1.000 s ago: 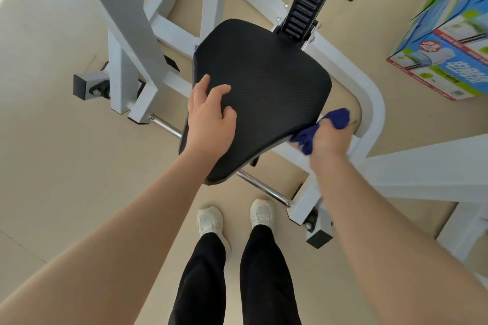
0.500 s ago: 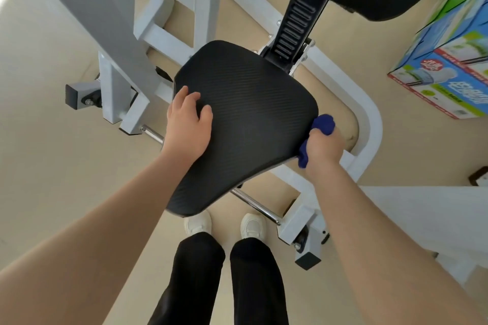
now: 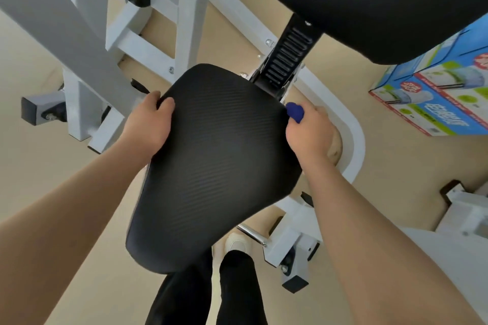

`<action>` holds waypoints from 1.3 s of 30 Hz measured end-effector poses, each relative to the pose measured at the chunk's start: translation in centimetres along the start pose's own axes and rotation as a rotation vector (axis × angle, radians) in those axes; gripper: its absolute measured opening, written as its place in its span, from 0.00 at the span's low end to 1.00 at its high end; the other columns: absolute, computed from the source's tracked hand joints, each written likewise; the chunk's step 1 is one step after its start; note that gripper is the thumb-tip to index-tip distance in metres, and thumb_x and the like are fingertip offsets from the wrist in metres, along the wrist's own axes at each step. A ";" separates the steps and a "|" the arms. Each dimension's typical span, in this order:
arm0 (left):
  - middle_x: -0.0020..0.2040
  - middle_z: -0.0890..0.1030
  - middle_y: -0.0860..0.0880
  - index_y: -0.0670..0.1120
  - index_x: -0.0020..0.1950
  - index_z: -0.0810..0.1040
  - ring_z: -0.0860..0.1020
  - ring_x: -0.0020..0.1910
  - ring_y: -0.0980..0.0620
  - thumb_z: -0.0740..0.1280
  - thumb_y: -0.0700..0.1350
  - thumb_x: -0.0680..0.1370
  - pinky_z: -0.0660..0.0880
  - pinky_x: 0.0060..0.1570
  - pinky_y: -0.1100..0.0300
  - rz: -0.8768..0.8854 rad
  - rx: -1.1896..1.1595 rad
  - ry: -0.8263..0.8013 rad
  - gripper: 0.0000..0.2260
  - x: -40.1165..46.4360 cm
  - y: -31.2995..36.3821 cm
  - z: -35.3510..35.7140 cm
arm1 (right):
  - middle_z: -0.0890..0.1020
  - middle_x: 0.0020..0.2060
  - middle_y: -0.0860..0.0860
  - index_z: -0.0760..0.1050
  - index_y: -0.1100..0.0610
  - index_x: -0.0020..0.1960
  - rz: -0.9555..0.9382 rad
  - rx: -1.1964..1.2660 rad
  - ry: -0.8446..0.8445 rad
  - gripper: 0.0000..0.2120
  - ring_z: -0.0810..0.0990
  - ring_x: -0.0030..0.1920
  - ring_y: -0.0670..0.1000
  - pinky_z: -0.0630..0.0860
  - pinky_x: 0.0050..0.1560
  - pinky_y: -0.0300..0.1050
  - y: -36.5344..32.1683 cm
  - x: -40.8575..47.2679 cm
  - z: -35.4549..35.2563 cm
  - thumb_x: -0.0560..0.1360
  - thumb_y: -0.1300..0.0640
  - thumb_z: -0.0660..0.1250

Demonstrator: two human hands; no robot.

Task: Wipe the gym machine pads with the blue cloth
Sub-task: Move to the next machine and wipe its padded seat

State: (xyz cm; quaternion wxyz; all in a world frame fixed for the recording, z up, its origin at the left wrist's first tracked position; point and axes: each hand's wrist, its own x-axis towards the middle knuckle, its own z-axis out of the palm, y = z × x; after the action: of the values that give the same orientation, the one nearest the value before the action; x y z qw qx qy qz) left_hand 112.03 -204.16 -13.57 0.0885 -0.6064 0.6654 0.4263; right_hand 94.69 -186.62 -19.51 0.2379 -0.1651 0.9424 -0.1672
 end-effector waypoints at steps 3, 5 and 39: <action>0.59 0.75 0.53 0.53 0.66 0.73 0.70 0.61 0.50 0.51 0.49 0.81 0.62 0.60 0.59 0.004 -0.109 -0.087 0.17 1.3 -0.9 -0.7 | 0.75 0.57 0.54 0.75 0.50 0.61 -0.192 -0.073 -0.047 0.16 0.76 0.51 0.59 0.71 0.45 0.45 -1.6 0.9 0.2 0.74 0.57 0.62; 0.50 0.78 0.56 0.56 0.50 0.80 0.73 0.57 0.51 0.54 0.48 0.80 0.64 0.63 0.58 -0.027 -0.209 -0.123 0.14 2.2 -1.1 -1.6 | 0.75 0.57 0.54 0.74 0.48 0.62 -0.281 -0.094 -0.102 0.16 0.76 0.51 0.59 0.75 0.49 0.49 -1.3 1.9 -0.4 0.76 0.56 0.61; 0.55 0.80 0.47 0.43 0.65 0.71 0.78 0.52 0.49 0.47 0.55 0.82 0.74 0.50 0.53 -0.479 -1.128 -0.048 0.22 4.3 -10.0 -4.0 | 0.77 0.49 0.49 0.76 0.50 0.43 -1.313 -0.651 -0.616 0.07 0.72 0.54 0.53 0.64 0.54 0.53 -20.8 -7.5 7.3 0.72 0.53 0.59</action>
State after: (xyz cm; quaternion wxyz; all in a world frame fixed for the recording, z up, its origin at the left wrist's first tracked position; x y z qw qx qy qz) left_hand 121.37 -209.00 -18.45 -0.1377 -0.6827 0.1800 0.6947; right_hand 109.49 -203.97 -14.45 0.2806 -0.7871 0.5456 0.0637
